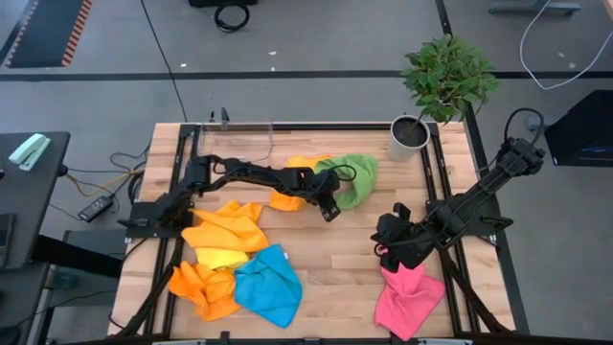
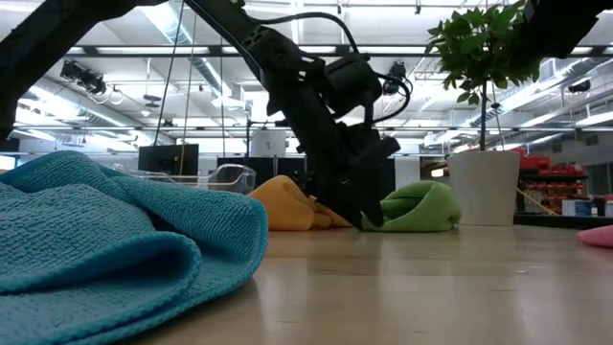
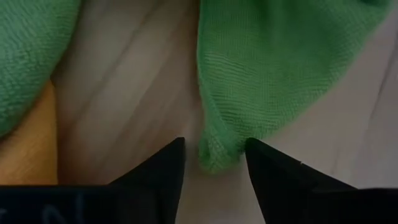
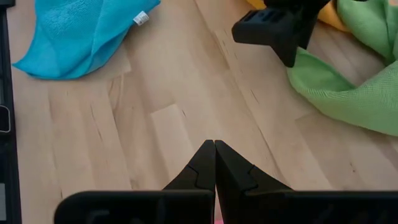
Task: Fold microfiber towels
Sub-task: Fold the green towel
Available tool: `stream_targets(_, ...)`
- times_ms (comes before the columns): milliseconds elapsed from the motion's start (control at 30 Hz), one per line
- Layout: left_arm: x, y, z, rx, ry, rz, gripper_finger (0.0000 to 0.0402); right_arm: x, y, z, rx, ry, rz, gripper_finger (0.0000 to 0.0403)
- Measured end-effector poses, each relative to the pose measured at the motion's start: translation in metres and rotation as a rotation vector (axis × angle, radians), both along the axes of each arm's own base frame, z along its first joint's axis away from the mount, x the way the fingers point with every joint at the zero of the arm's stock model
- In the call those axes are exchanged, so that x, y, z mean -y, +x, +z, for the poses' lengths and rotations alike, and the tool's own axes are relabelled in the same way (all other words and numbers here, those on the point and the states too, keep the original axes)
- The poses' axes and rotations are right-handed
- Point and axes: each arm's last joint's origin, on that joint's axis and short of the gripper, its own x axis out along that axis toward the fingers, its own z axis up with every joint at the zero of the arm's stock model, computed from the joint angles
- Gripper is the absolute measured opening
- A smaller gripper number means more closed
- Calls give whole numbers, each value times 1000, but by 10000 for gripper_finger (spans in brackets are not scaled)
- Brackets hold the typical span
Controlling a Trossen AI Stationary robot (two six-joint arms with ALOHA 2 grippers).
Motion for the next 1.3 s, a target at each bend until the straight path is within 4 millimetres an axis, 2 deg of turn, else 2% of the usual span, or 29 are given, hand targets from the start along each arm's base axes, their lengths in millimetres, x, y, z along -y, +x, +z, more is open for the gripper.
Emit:
stream_targets(133, 1, 0, 0, 0, 22, 14, 153, 0, 0, 0, -2, 4, 1, 7)
stream_targets(200, 3, 0, 0, -4, 32, 16, 117, 0, 0, 0, -2, 3, 4, 7)
stream_targets(300, 8, 0, 0, -8, 25, 2, 30, 0, 0, 0, -11, -5, 23, 7)
stream_targets(367, 13, -1, 8, -13, -3, -24, 17, 0, -2, 0, -18, -18, 41, 7)
stream_targets(467, 23, 1, 45, 34, -16, -67, 15, 3, -7, 7, 1, -31, 83, 7)
stream_targets(700, 37, -7, 174, 208, 21, -174, 13, 23, -29, 39, 174, -103, 96, 7)
stream_targets(867, 33, -18, 253, 343, 94, -189, 9, 40, -44, 57, 290, -166, 54, 7)
stream_targets(967, 17, -29, 291, 423, 138, -168, 9, 48, -48, 63, 321, -194, 36, 7)
stream_targets(1067, -3, -45, 317, 443, 156, -116, 9, 54, -49, 65, 331, -199, 10, 7)
stream_targets(1200, -23, -63, 324, 430, 140, -110, 9, 57, -46, 64, 323, -207, -16, 7)
stream_targets(1300, -30, -69, 322, 403, 79, -143, 9, 58, -43, 62, 305, -218, -30, 7)
